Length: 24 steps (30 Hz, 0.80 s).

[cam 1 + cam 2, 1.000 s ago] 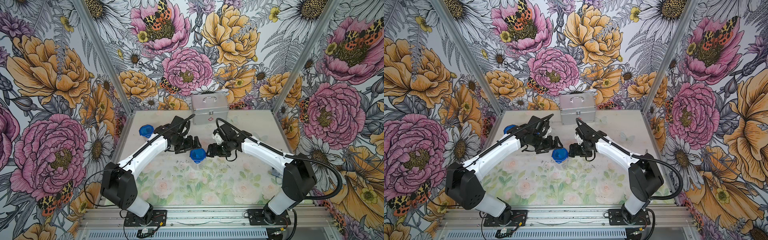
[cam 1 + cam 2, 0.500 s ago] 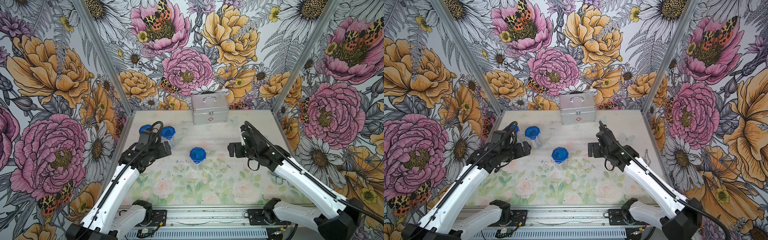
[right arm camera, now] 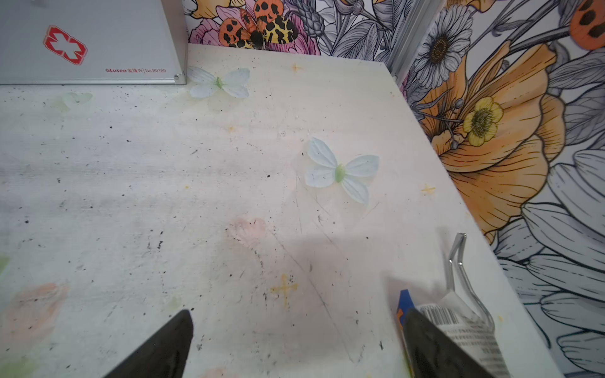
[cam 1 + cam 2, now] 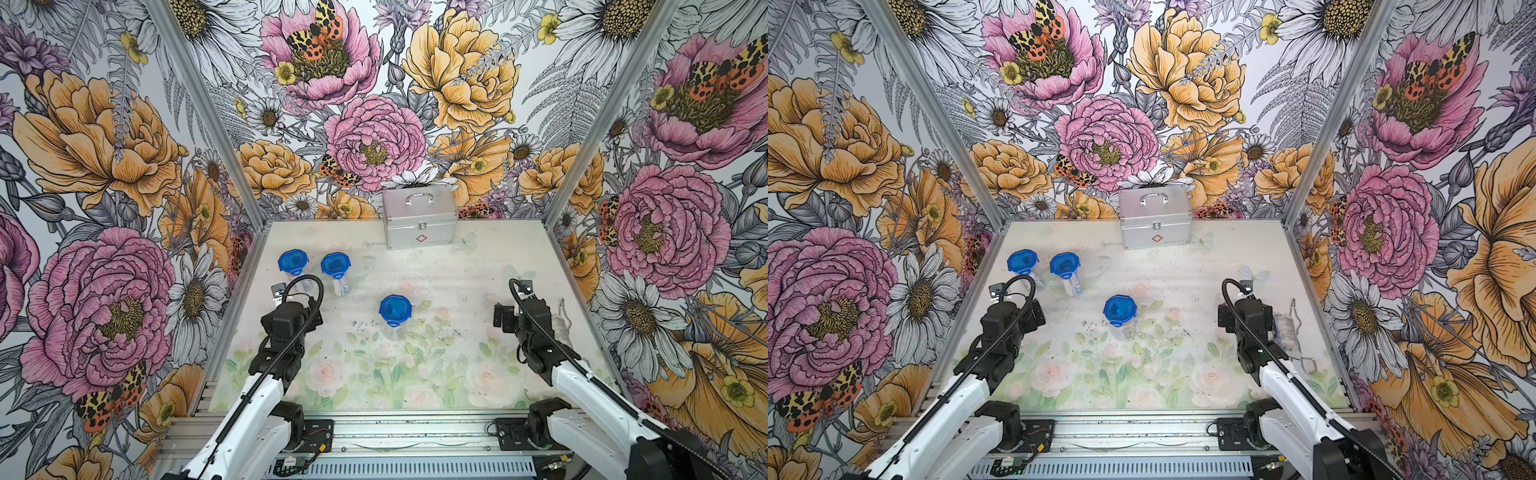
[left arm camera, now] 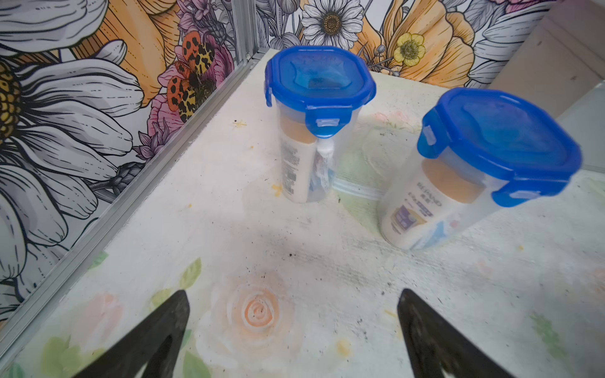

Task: Pack away toiletry kits
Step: Reset both arms

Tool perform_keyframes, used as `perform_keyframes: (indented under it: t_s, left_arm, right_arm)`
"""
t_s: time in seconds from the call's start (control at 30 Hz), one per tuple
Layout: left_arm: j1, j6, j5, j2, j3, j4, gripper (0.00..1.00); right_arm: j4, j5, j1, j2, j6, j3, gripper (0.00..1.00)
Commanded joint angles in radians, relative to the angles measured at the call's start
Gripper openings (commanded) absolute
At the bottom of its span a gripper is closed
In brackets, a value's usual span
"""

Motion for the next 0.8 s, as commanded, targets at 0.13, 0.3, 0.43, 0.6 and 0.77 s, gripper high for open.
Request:
perform_keyframes:
  t_s: [0.13, 0.3, 0.43, 0.6, 0.77]
  left_arm:
    - [0.060, 0.099, 0.008, 0.345, -0.056, 0.675, 0.99]
    - [0.122, 0.196, 0.120, 0.570, 0.038, 0.837, 0.99]
    - [0.163, 0.195, 0.250, 0.750, 0.015, 1.066, 0.99]
    - [0.147, 0.200, 0.225, 0.735, 0.027, 1.009, 0.99]
    - [0.146, 0.201, 0.225, 0.740, 0.024, 1.026, 0.98]
  right_arm:
    - [0.597, -0.154, -0.096, 0.334, -0.080, 0.028, 0.99]
    - [0.754, -0.193, -0.149, 0.514, -0.086, 0.056, 1.00]
    - [0.812, -0.176, -0.180, 0.562, -0.035, 0.043, 1.00]
    - [0.767, -0.153, -0.181, 0.569, -0.026, 0.071, 1.00]
    - [0.780, -0.154, -0.181, 0.567, -0.027, 0.066, 1.00]
